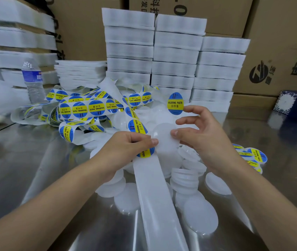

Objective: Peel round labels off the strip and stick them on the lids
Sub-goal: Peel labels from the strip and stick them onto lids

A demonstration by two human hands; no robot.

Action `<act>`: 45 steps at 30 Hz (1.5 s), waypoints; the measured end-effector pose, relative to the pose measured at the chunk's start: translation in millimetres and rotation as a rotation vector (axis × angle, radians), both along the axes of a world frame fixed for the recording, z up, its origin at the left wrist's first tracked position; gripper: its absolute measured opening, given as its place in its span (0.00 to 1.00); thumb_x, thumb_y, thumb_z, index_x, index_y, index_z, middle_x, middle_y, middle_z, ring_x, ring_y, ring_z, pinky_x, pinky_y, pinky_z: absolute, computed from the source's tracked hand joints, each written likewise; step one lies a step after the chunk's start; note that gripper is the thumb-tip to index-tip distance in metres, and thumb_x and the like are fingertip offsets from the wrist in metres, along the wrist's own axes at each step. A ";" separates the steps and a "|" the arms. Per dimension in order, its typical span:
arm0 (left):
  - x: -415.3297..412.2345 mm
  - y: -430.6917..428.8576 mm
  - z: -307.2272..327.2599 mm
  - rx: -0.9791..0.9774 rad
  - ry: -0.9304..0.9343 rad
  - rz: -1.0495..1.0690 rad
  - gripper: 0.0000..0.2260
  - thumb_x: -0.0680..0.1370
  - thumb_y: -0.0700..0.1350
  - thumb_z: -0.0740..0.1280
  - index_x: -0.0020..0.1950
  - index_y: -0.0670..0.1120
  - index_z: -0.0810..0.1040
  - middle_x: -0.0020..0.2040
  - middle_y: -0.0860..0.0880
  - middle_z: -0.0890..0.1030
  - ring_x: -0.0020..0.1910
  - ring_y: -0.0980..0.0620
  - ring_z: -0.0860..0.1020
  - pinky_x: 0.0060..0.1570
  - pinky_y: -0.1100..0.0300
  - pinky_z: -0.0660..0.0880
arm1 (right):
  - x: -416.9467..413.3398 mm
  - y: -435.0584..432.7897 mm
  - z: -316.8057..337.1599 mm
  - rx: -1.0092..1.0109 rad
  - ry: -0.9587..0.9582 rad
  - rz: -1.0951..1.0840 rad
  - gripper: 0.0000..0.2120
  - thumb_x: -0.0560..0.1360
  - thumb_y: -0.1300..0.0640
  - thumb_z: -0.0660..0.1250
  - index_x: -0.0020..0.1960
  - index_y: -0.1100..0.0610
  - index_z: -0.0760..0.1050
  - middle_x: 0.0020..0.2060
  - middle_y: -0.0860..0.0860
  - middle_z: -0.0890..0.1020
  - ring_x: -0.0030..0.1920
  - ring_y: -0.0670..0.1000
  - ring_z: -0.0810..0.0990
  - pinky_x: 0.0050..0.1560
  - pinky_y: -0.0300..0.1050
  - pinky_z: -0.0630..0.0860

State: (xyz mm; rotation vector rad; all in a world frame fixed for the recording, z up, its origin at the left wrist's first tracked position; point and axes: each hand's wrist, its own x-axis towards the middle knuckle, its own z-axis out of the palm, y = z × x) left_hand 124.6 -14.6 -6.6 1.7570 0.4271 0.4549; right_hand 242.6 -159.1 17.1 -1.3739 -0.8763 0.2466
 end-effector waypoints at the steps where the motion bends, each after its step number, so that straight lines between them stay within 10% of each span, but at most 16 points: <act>1: 0.4 1.0 -0.6 -0.007 0.006 -0.001 0.10 0.65 0.57 0.73 0.39 0.53 0.86 0.42 0.52 0.86 0.39 0.56 0.81 0.43 0.63 0.75 | -0.7 0.4 -0.6 -0.011 -0.014 0.000 0.22 0.67 0.67 0.73 0.54 0.48 0.72 0.48 0.52 0.79 0.38 0.44 0.82 0.39 0.37 0.79; 8: -0.4 3.6 -0.2 -0.061 -0.027 0.020 0.05 0.67 0.53 0.73 0.38 0.53 0.86 0.38 0.52 0.86 0.34 0.60 0.81 0.33 0.71 0.74 | 4.0 -2.6 8.6 0.075 0.141 -0.112 0.03 0.73 0.54 0.68 0.41 0.50 0.78 0.35 0.45 0.78 0.35 0.45 0.76 0.42 0.44 0.75; 15: -1.3 3.3 0.5 -0.061 -0.066 -0.004 0.18 0.54 0.62 0.72 0.37 0.53 0.86 0.38 0.53 0.86 0.35 0.60 0.81 0.44 0.65 0.75 | 2.7 -3.9 12.5 -0.153 0.240 -0.041 0.24 0.76 0.44 0.62 0.26 0.53 0.78 0.25 0.48 0.74 0.25 0.48 0.71 0.32 0.41 0.72; 45: -2.1 1.7 5.8 -0.039 -0.024 0.045 0.17 0.56 0.60 0.71 0.38 0.53 0.86 0.43 0.48 0.86 0.44 0.50 0.79 0.61 0.46 0.73 | -2.4 0.8 8.8 -0.268 0.148 -0.040 0.21 0.76 0.43 0.61 0.33 0.55 0.81 0.25 0.46 0.76 0.26 0.46 0.71 0.32 0.40 0.71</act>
